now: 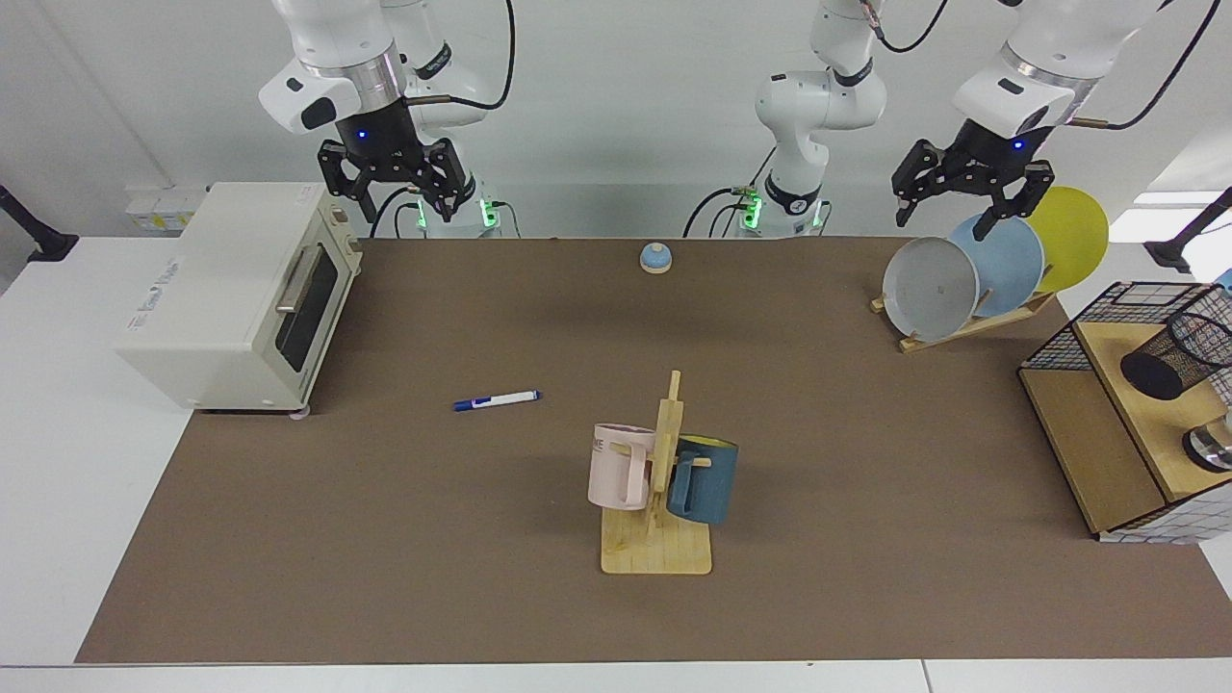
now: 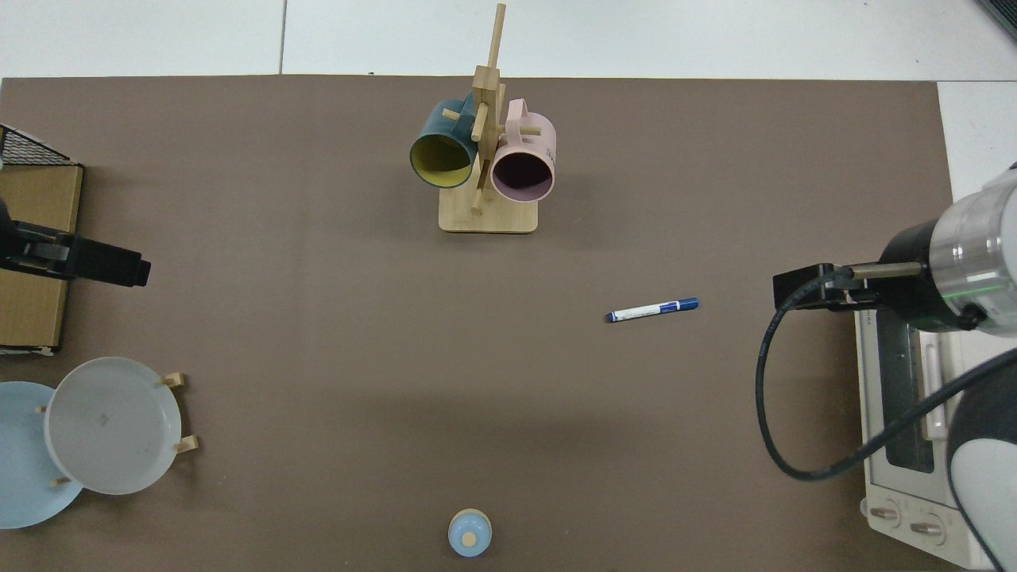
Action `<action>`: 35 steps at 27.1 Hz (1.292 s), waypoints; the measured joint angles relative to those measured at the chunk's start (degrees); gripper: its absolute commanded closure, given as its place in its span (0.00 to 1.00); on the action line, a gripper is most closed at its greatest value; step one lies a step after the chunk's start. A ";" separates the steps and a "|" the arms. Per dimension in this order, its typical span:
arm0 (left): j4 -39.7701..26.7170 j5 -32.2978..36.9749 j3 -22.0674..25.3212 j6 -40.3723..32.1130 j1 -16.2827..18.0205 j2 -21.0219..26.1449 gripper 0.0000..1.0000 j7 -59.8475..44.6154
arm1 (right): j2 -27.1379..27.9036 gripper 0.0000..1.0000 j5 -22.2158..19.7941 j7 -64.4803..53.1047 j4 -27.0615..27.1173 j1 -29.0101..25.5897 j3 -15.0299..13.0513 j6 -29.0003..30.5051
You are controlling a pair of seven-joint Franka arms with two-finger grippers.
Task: Put markers into pen holder
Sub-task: 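Move the right gripper toward the white marker on the table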
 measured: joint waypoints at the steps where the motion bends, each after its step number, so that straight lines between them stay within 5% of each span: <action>1: 0.01 0.00 0.05 0.00 0.01 0.00 0.00 0.00 | 0.00 0.00 0.00 0.00 0.00 0.00 0.00 0.00; 25: 0.04 0.00 0.53 -1.61 2.42 -0.25 0.00 -0.01 | -0.26 0.00 0.10 3.52 -1.30 -0.69 -0.20 0.66; 35: -0.12 0.00 0.54 -2.41 3.18 -0.62 0.00 -0.10 | -0.56 0.00 0.94 31.78 -5.77 -0.70 0.01 6.99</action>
